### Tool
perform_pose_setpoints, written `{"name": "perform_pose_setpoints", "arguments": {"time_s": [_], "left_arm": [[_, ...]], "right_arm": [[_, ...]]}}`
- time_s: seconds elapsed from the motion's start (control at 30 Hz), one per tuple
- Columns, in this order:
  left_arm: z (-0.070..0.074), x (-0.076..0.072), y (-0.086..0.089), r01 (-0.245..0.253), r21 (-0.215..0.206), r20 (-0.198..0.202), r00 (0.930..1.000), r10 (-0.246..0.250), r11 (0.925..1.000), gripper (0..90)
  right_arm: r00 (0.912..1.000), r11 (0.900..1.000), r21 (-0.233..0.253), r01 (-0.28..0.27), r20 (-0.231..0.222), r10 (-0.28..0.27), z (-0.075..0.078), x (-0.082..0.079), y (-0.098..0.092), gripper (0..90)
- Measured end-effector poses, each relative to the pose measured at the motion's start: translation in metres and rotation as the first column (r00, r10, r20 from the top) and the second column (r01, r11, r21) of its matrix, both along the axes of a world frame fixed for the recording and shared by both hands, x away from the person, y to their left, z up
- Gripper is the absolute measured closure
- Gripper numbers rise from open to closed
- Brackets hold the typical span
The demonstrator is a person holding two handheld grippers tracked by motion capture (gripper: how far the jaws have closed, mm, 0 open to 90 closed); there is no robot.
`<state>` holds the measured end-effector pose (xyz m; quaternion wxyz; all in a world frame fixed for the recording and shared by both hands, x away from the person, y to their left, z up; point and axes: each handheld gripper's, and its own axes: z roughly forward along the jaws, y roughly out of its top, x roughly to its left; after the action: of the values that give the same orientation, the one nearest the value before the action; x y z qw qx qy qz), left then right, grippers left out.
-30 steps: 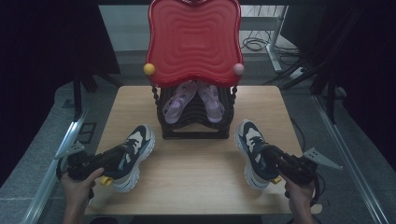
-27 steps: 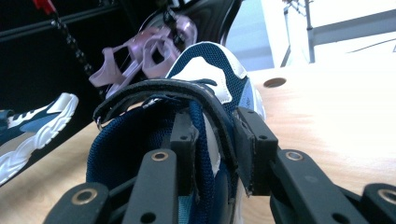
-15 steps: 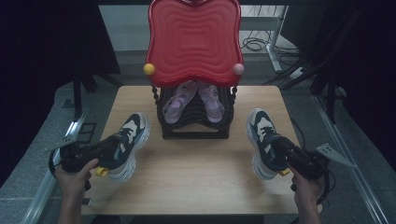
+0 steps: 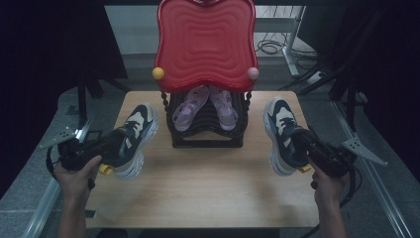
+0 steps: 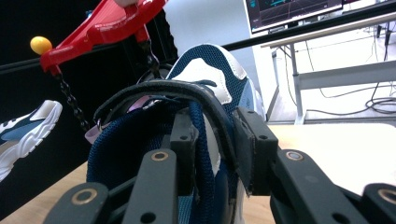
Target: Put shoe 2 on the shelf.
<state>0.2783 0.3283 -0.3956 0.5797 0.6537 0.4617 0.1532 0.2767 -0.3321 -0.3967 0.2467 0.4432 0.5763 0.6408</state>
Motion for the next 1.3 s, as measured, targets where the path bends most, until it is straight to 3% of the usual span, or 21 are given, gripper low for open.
{"name": "perform_pose_setpoints", "arguments": {"time_s": [0.4, 0.8, 1.3], "left_arm": [[0.022, 0.003, 0.005, -0.035, -0.011, 0.051, 0.9981, 0.036, 0.9993, 69.3], [0.043, 0.008, 0.004, -0.057, -0.031, 0.1, 0.9932, 0.06, 0.9979, 69.3], [0.062, 0.027, 0.004, -0.07, -0.034, 0.114, 0.9908, 0.074, 0.9969, 69.3]], "right_arm": [[0.9999, 1.0, 0.028, -0.006, 0.015, 0.006, 0.013, 0.008, 0.0, 70.7], [0.999, 1.0, 0.01, -0.008, 0.045, 0.007, 0.033, 0.016, 0.006, 70.7], [0.9963, 1.0, 0.017, 0.009, 0.085, -0.01, 0.054, 0.024, 0.007, 70.7]]}}
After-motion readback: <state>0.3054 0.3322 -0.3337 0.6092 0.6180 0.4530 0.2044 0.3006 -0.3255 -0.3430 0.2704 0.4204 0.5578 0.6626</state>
